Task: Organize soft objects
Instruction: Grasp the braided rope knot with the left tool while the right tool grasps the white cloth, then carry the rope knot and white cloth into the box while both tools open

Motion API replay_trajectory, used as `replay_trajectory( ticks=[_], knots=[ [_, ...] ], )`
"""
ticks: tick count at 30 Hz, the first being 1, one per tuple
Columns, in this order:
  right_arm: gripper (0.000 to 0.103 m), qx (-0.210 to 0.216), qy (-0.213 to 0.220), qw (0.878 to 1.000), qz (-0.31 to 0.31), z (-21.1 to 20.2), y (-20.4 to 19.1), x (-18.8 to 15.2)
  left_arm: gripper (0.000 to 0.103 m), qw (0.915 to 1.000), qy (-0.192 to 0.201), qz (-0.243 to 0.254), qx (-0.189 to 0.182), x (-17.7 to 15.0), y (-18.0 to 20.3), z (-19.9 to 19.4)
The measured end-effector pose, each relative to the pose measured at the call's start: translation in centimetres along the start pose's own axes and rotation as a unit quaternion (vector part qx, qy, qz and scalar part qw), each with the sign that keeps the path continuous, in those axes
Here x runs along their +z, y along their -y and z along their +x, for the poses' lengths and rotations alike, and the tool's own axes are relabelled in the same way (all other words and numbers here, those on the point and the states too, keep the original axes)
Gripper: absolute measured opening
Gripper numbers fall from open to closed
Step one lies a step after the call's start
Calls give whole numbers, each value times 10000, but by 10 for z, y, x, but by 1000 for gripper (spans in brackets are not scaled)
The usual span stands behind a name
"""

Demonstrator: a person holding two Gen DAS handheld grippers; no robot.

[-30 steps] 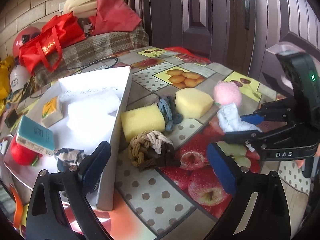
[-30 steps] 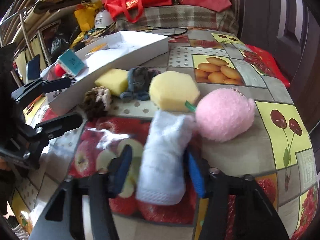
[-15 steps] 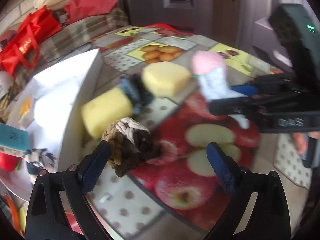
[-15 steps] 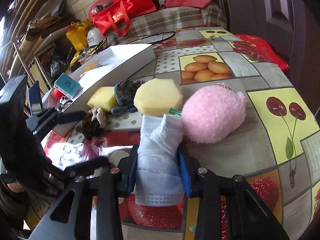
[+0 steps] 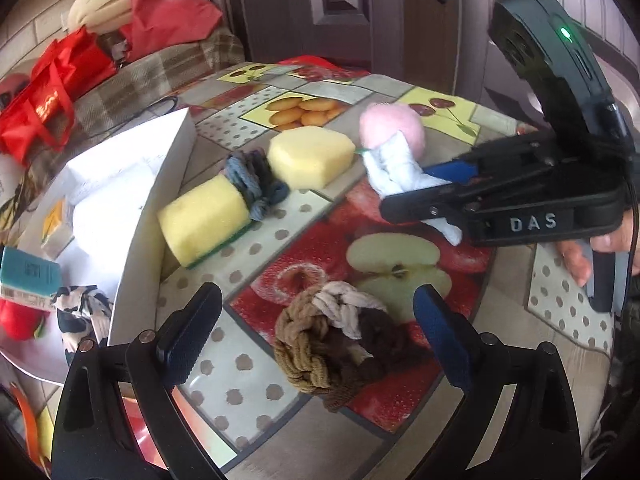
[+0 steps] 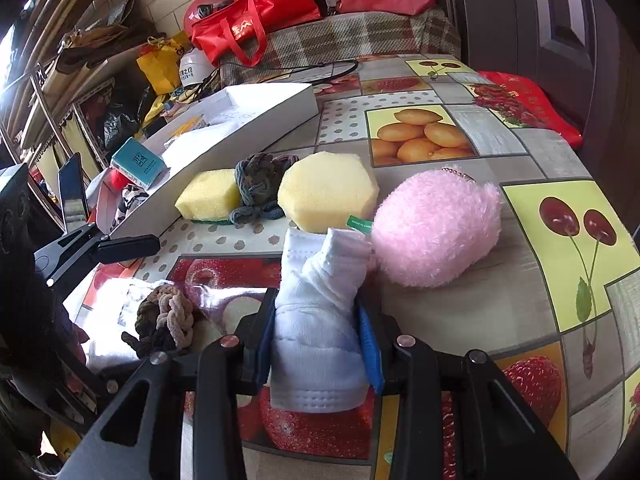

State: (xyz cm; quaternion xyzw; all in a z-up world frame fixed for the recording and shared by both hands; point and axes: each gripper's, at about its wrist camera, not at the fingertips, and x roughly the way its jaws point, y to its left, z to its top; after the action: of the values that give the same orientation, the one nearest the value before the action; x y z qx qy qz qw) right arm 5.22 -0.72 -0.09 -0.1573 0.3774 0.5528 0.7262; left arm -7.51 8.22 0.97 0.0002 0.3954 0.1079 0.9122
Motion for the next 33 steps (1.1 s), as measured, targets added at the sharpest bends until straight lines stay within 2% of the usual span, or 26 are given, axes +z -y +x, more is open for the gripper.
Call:
replay_trajectory(
  ticks=[4, 6, 7, 8, 9, 11, 13, 14, 16, 17, 19, 21, 23, 26, 30, 33],
  knots=[
    [38, -41, -23, 10000, -69, 2, -3, 0, 97, 9998, -207, 77, -20, -3, 1, 7],
    [37, -18, -26, 9999, -124, 2, -4, 0, 85, 9995, -235, -1, -218, -5, -2, 7],
    [37, 0, -24, 9998, -175, 1, -6, 0, 69, 9991, -210, -36, -374, -6, -4, 6],
    [36, -18, -10, 9998, -218, 1, -7, 0, 47, 9989, -142, -49, -442, -6, -4, 3],
    [36, -36, 19, 9996, -276, 0, -10, 0, 36, 9988, -100, -15, -469, -6, -3, 1],
    [35, 33, 196, 9987, -460, -7, -16, -1, 31, 9992, -18, 97, -379, -8, 0, -3],
    [34, 29, 564, 9957, -730, -21, -26, -4, 29, 9989, 262, 95, -380, -9, 0, -15],
    [34, 14, 701, 9943, -804, -26, -30, -5, 29, 9978, 533, 45, -385, -11, -2, -25],
    [34, -41, 1146, 9900, -822, -39, -34, -6, 29, 9948, 1010, -32, -148, -15, -6, -41],
    [35, -109, 1279, 9886, -789, -42, -35, -6, 29, 9910, 1332, -107, 92, -18, -10, -52],
    [35, -326, 1611, 9839, -696, -48, -36, -5, 29, 9755, 2026, -369, 777, -28, -21, -74],
    [35, -444, 1814, 9800, -682, -50, -40, -4, 29, 9588, 2478, -616, 1247, -39, -36, -90],
    [35, -462, 1918, 9776, -730, -50, -46, -3, 29, 9504, 2552, -929, 1517, -46, -55, -98],
    [35, -408, 1942, 9768, -803, -44, -57, 0, 29, 9432, 2480, -1455, 1662, -54, -88, -100],
    [35, -366, 1895, 9774, -864, -33, -66, 4, 30, 9336, 2438, -1578, 2098, -58, -114, -99],
    [35, -347, 1910, 9754, -1046, -28, -79, 7, 30, 9319, 2335, -1847, 2071, -63, -136, -97]
  ],
)
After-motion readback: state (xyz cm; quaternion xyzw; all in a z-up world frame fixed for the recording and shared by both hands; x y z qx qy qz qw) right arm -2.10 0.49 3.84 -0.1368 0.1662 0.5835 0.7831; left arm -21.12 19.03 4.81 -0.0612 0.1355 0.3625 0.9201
